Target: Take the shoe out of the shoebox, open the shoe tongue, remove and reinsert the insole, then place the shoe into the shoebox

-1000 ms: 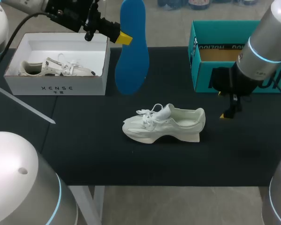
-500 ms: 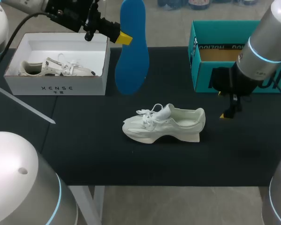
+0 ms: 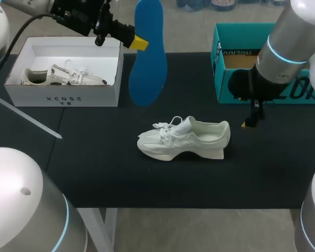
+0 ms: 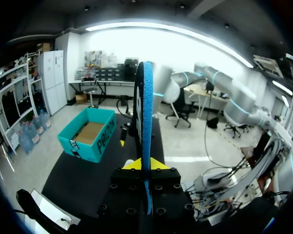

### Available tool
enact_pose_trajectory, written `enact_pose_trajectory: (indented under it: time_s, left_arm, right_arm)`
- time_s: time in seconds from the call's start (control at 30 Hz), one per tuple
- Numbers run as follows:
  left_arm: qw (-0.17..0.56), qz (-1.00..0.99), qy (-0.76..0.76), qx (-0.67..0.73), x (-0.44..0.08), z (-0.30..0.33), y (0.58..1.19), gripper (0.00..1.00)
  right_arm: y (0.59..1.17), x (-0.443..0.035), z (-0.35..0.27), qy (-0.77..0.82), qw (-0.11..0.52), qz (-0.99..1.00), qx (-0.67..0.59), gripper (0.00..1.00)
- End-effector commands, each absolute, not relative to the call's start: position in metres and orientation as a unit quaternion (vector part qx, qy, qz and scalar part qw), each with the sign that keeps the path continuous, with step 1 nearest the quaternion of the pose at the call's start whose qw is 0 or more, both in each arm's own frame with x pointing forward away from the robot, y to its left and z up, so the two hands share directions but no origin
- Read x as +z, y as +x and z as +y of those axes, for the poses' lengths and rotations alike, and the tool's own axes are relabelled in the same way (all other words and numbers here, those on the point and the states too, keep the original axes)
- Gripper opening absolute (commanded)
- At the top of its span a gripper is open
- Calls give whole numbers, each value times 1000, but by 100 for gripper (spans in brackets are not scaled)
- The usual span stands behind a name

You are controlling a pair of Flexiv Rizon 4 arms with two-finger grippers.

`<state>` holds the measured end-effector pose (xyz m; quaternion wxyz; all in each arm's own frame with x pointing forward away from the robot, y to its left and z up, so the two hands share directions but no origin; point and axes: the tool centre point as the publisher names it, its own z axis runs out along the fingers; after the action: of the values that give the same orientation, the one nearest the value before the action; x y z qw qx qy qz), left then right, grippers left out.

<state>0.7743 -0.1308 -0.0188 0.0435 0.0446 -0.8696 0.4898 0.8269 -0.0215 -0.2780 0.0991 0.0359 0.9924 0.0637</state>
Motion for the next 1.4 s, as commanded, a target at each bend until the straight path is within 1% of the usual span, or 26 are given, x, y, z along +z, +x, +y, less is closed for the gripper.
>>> enact_pose_trajectory:
  time_s: [0.03,0.23,1.4]
  left_arm:
    - [43,-870,45,489,-19,-131,773,0]
    - [43,-870,45,489,-19,-131,773,0]
    - [44,-870,43,490,-19,-131,773,0]
  right_arm:
    - [816,-274,-26,39,101,992,59,100]
    - [804,-274,-30,45,94,993,60,100]
    - [804,-274,-30,45,94,993,60,100]
